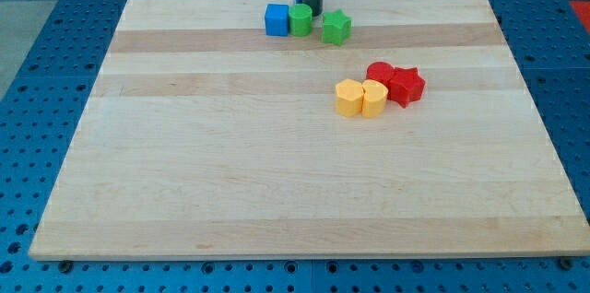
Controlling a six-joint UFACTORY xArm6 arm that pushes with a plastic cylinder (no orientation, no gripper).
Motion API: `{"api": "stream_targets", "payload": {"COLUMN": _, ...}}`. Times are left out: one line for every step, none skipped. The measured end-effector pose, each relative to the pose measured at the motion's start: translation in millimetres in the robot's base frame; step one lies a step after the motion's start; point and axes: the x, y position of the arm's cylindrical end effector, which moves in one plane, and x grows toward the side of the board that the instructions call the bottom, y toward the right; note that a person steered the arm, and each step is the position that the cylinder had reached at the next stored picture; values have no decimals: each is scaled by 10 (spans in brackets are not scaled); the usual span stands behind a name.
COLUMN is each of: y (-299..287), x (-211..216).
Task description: Move the blue triangle to the top left of the blue cube
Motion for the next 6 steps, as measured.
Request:
{"api": "stream_targets", "payload": {"y": 238, "x": -113}}
{"api": "stream_targets", "payload": {"y": 567, "x": -379}}
{"api": "stream_targets", "payload": {"y": 205, "x": -371}}
{"api": "stream_targets", "payload": {"y": -423, "x": -317}}
{"api": "stream_targets", "payload": {"y": -917, "x": -241}}
{"api": "stream_targets", "payload": {"y": -1184, "x": -254}}
